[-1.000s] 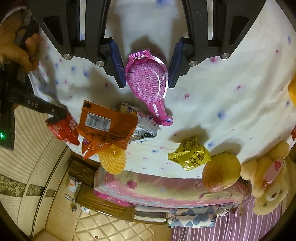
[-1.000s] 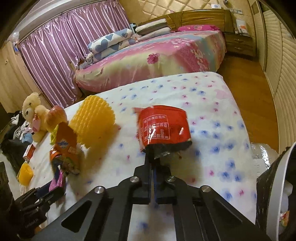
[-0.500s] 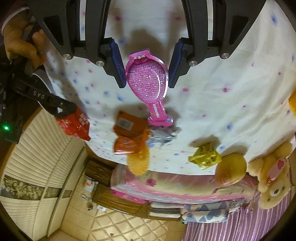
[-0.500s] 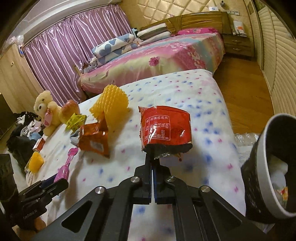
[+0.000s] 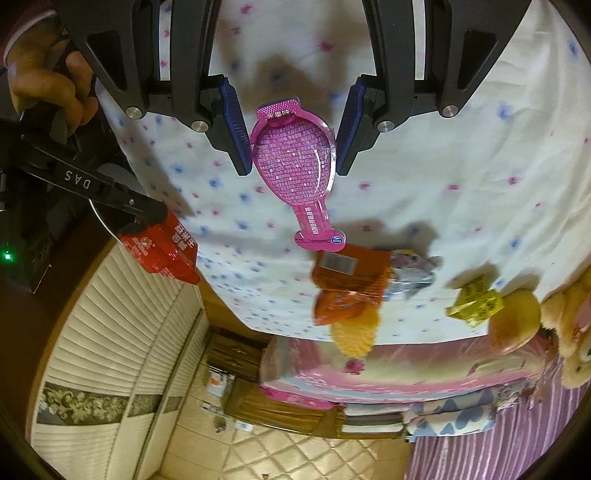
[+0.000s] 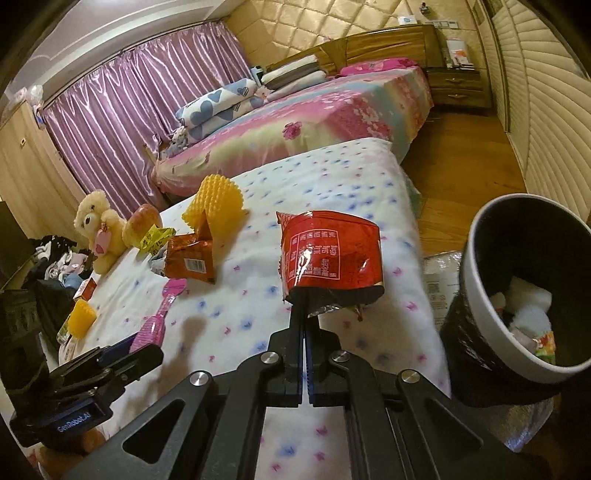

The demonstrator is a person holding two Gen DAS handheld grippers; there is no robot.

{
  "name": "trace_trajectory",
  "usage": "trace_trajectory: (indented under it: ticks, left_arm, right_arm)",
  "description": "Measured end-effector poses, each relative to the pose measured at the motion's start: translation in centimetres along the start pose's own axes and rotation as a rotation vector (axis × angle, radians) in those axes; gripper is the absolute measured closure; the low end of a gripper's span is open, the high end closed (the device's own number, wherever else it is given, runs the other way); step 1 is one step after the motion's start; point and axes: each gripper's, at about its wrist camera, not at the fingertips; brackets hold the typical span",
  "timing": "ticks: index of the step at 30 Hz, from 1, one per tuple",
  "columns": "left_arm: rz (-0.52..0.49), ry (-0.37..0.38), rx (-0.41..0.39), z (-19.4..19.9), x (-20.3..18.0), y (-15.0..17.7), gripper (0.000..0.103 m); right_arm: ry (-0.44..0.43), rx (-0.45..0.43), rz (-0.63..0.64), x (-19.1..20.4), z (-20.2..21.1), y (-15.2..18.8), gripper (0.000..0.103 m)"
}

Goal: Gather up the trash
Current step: 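Carry the pink hairbrush and red snack bag over the trash bin with both grippers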

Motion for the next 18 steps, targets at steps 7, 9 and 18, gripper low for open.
trace_trajectory:
  ticks: [7,9,18]
  left_arm:
    - [-0.054,0.034,0.006,-0.6,-2.8,-0.3,0.059]
    - [-0.064,0.042,0.008,-0.9,-3.5,-0.3,0.059]
    - [-0.117,0.088,0.014,-2.0,-7.3,-1.0,0.059]
  right_arm:
    - [0.020,-0.025,-0.025,-1.3,1.9,0.6,0.103]
    - [0.029,-0.033,-0.034,-1.7,2.4,0.7,0.103]
    - [0.070,-0.070,-0.074,-4.2,5.0,0.8,0.103]
Point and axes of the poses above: each gripper's, at about its wrist camera, not at the fingertips, and z roughly against the way its jaws point, x to its left, y to its underside, and after that the axes turned 13 degrees about -y, right-handed
